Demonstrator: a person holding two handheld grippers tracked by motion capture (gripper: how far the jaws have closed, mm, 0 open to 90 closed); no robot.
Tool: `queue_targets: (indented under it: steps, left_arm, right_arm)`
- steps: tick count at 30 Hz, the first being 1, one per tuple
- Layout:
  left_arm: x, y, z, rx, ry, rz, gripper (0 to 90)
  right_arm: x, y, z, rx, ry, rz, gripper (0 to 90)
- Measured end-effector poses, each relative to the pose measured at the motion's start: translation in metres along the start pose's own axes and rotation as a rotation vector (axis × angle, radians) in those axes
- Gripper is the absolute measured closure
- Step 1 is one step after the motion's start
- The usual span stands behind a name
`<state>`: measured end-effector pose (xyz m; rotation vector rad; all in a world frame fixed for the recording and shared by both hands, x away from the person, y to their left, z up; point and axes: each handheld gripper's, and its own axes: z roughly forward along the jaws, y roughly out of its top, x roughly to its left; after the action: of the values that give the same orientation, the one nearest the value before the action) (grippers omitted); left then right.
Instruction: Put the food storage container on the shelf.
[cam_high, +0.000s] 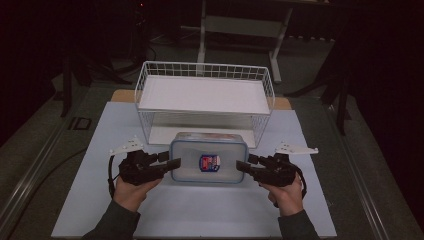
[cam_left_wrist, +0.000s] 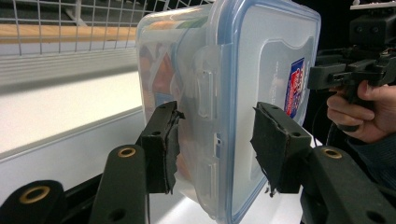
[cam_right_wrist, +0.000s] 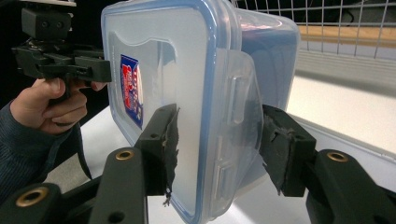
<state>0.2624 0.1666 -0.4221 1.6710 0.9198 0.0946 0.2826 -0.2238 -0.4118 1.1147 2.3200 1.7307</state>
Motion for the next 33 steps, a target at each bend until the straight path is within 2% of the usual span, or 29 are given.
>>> queue_targets:
  steps: [9, 24, 33]
  left_arm:
    - [-0.004, 0.012, -0.007, -0.02, 0.004, 0.018, 51.5]
    - [-0.005, 0.05, -0.01, -0.078, 0.006, 0.077, 51.4]
    - [0.0, 0.071, -0.013, -0.11, 0.006, 0.089, 51.4]
  right_arm:
    - [0.006, 0.011, -0.002, -0.017, 0.0, -0.025, 49.0]
    - [0.01, 0.048, -0.009, -0.082, -0.013, -0.072, 48.9]
    - [0.009, 0.072, -0.006, -0.125, -0.008, -0.087, 48.8]
